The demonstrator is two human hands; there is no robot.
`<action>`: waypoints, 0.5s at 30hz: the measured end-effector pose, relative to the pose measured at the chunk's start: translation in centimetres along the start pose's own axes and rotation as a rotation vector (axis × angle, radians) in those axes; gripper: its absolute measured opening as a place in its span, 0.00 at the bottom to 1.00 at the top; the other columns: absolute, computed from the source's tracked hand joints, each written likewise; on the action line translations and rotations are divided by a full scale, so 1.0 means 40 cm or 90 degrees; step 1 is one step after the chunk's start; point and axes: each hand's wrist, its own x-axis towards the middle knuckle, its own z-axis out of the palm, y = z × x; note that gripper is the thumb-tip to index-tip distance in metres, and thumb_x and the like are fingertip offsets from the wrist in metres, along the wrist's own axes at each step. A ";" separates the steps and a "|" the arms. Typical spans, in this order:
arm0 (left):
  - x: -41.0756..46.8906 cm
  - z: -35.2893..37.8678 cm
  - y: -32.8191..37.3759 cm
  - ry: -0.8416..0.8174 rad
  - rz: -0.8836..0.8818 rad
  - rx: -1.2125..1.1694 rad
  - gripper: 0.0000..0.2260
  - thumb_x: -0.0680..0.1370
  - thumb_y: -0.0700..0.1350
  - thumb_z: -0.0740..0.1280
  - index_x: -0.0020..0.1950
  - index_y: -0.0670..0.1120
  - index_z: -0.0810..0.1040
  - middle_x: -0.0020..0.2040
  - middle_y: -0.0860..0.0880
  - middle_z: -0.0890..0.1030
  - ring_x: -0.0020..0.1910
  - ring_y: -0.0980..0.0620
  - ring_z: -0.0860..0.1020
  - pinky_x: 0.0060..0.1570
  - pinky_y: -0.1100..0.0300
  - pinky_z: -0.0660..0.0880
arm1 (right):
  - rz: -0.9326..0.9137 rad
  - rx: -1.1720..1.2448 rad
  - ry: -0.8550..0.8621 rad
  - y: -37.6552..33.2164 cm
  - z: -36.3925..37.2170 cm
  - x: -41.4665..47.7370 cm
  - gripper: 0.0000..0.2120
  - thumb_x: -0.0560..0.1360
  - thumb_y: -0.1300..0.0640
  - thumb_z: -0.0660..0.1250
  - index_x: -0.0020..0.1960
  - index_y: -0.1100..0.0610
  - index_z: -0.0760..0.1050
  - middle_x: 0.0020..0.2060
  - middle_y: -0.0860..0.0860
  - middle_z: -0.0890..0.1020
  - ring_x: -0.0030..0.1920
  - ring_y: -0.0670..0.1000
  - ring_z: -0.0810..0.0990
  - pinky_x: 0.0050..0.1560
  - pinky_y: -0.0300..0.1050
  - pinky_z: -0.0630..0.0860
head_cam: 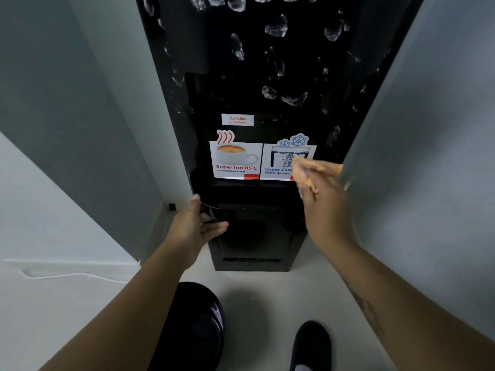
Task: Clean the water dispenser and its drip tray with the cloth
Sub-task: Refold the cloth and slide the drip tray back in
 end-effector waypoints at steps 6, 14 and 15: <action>-0.005 -0.014 -0.029 -0.055 -0.023 -0.114 0.19 0.85 0.52 0.54 0.70 0.43 0.72 0.62 0.39 0.79 0.43 0.39 0.85 0.41 0.54 0.84 | -0.160 -0.019 -0.249 -0.124 0.146 0.021 0.15 0.77 0.61 0.65 0.61 0.51 0.81 0.54 0.55 0.82 0.54 0.56 0.77 0.52 0.48 0.71; -0.021 -0.031 -0.014 -0.094 -0.068 -0.109 0.25 0.84 0.58 0.53 0.74 0.44 0.68 0.71 0.39 0.72 0.55 0.35 0.81 0.51 0.46 0.79 | -0.107 -0.269 -0.675 -0.158 0.069 0.125 0.12 0.81 0.54 0.61 0.58 0.56 0.79 0.52 0.53 0.80 0.53 0.54 0.77 0.52 0.46 0.72; -0.028 -0.027 -0.006 -0.082 -0.067 -0.080 0.24 0.84 0.58 0.53 0.71 0.44 0.70 0.66 0.41 0.76 0.55 0.36 0.81 0.54 0.45 0.78 | -0.101 -0.347 -0.683 -0.135 0.028 0.146 0.12 0.81 0.55 0.61 0.58 0.58 0.79 0.50 0.53 0.79 0.51 0.53 0.76 0.50 0.45 0.71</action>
